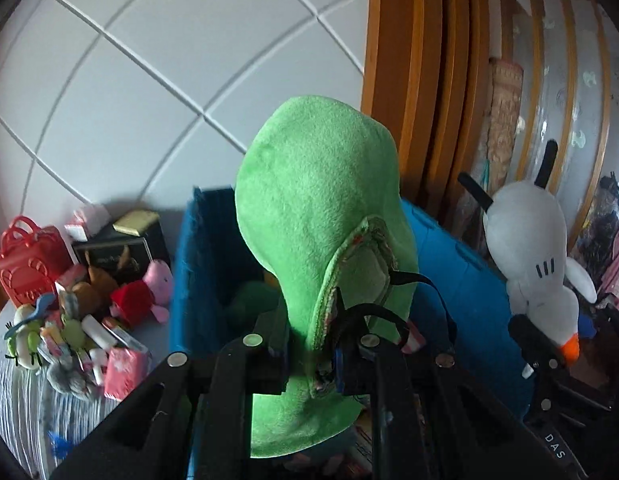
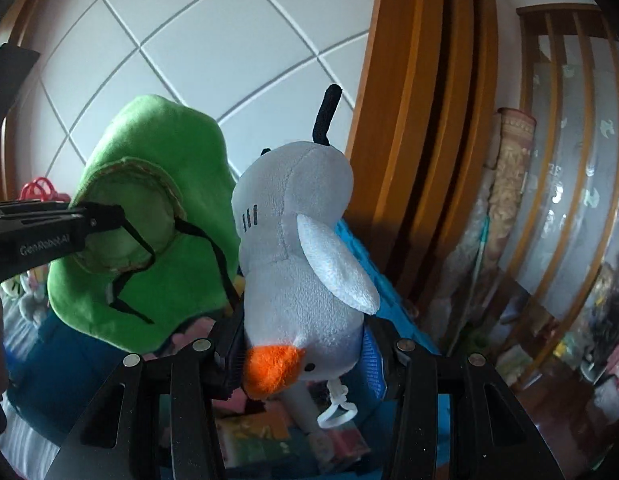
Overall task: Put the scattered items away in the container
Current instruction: 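Carry the hat and duck into the crate and open both tools, then withdraw both tools from the crate back over the bed, then grasp the grey plush with the left tool while the right tool grasps the pink tissue pack, then lift the grey plush and pink tissue pack and carry both over the blue crate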
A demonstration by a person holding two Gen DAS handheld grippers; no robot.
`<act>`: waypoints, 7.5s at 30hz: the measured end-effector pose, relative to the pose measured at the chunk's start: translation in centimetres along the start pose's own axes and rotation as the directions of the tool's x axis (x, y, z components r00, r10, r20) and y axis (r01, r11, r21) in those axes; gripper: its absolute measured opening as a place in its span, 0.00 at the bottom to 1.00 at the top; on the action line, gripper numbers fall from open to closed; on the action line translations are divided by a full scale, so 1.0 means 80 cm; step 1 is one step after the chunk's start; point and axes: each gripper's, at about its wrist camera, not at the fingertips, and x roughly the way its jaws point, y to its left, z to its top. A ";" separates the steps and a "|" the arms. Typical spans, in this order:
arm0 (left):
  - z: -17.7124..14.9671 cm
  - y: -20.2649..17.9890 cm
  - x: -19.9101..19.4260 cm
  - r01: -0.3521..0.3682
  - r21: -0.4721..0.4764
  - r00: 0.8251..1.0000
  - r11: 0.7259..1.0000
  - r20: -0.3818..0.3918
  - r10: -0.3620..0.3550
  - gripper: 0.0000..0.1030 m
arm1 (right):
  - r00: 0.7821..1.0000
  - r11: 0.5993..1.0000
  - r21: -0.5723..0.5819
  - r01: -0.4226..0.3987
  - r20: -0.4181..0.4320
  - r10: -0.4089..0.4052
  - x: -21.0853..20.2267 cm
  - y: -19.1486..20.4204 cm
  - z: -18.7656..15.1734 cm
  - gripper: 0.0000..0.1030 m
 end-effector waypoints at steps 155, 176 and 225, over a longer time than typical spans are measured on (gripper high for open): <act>-0.300 0.694 0.209 -0.237 -0.148 0.939 0.960 -0.290 0.187 0.59 | 0.811 0.977 0.129 -0.170 -0.544 0.213 0.233 0.637 -0.094 0.76; -0.304 0.687 0.251 -0.187 -0.148 0.946 0.971 -0.293 0.138 0.63 | 0.851 0.980 0.175 -0.098 -0.495 0.173 0.316 0.664 -0.115 0.93; -0.295 0.641 0.004 -0.156 -0.148 0.982 0.977 -0.128 0.138 0.05 | 0.943 0.975 0.143 -0.170 -0.264 0.203 0.085 0.660 -0.066 0.89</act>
